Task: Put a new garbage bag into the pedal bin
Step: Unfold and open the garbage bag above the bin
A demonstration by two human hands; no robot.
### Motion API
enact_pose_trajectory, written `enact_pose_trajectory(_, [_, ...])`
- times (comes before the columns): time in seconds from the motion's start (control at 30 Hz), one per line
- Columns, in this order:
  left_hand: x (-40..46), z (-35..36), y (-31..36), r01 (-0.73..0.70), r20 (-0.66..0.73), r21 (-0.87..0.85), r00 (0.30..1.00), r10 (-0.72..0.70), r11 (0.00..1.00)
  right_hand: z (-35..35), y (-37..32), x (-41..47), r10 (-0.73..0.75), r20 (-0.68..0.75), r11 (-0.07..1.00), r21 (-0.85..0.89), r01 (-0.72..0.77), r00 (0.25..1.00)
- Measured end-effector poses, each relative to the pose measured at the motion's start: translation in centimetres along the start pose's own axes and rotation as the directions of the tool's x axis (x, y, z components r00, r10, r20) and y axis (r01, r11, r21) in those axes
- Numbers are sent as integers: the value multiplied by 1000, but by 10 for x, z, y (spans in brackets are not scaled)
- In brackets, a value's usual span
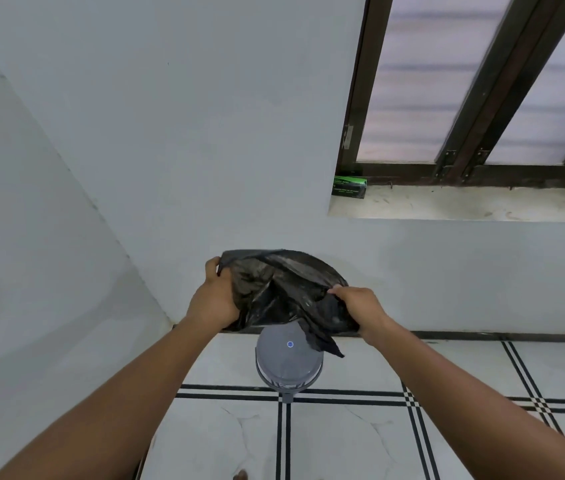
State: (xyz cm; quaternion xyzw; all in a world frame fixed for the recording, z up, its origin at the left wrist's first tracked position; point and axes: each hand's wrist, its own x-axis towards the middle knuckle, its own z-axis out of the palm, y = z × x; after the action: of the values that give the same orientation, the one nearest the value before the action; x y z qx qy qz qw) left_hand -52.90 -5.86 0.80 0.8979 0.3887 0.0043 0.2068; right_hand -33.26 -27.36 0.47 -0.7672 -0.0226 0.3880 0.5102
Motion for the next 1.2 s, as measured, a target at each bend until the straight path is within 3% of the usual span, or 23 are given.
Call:
enact_pose_trajectory(0.1, [0,-3,-6,3,-53,24,999,-2,1000,0,0,-6,-241,-139,945,-261,200,960])
enact_pose_trajectory(0.23, [3,-7,-12,-14,-52,56,999,17,998,1,-8,-12,-503,-110,680,-663,314,857])
enact_pose_trajectory(0.37, [5,-22,-5,-13,0,41,1000,13,999,3,-18,-10,-562,-129,660,-666,348,817])
enact_pose_trajectory(0.4, [4,-28,1,-10,-33,18,999,11,1000,4,-23,-12,-590,-127,659,-646,385,797])
enact_pose_trajectory(0.47, [-1,-37,13,-90,-257,-35,963,78,995,9,-35,-20,-694,-158,632,-601,489,702])
enact_pose_trajectory(0.53, [-5,-41,20,-220,-514,-5,838,186,976,15,-43,-27,-828,-183,522,-595,611,529])
enact_pose_trajectory(0.57, [-7,-41,22,-245,-559,26,800,218,969,17,-41,-27,-883,-145,431,-629,647,447])
enact_pose_trajectory(0.6, [-8,-37,20,-238,-544,49,808,226,970,18,-35,-23,-903,-80,359,-677,642,422])
enact_pose_trajectory(0.63, [-3,-28,12,-200,-478,107,849,226,974,17,-26,-17,-886,15,297,-748,593,463])
enact_pose_trajectory(0.7, [1,-12,-6,-101,-187,273,970,155,957,13,-9,-11,-592,237,152,-906,395,771])
enact_pose_trajectory(0.73, [0,-5,-13,-94,43,334,995,85,938,12,-2,-13,-266,283,25,-954,300,922])
enact_pose_trajectory(0.77, [-6,-5,-16,-90,296,379,955,-28,921,12,4,-16,75,247,-70,-965,252,966])
enact_pose_trajectory(0.8, [-10,-4,-19,-95,499,401,857,-130,911,12,8,-18,321,180,-76,-974,214,930])
enact_pose_trajectory(0.83, [-14,-4,-19,-71,593,395,781,-195,916,12,11,-17,458,138,-17,-986,164,878])
enact_pose_trajectory(0.87, [-14,-2,-22,-33,587,351,786,-193,936,13,11,-15,473,138,48,-990,131,870])
enact_pose_trajectory(0.9, [-13,-2,-23,-2,502,296,851,-153,955,13,9,-8,398,146,109,-988,111,906])
enact_pose_trajectory(0.97, [-3,-1,-26,84,102,66,991,-90,994,16,-3,3,-35,135,261,-955,139,990])
enact_pose_trajectory(1.0, [-1,-6,-24,97,-85,-90,991,-104,991,18,-9,3,-291,101,344,-917,202,951])
enact_pose_trajectory(1.03, [1,-11,-23,62,-231,-188,967,-106,980,18,-14,-1,-532,73,392,-862,323,843])
enact_pose_trajectory(1.07, [3,-14,-24,-9,-356,-160,933,-49,987,20,-16,-7,-732,37,378,-808,452,680])
enact_pose_trajectory(1.13, [4,-16,-30,-96,-480,44,871,106,994,19,-16,-16,-918,37,190,-831,522,394])
enact_pose_trajectory(1.17, [6,-14,-38,-104,-438,132,886,152,986,21,-7,-15,-911,105,100,-881,462,398])
enact_pose_trajectory(1.2, [7,-8,-48,-92,-308,206,939,153,974,22,3,-13,-833,183,50,-916,399,523])
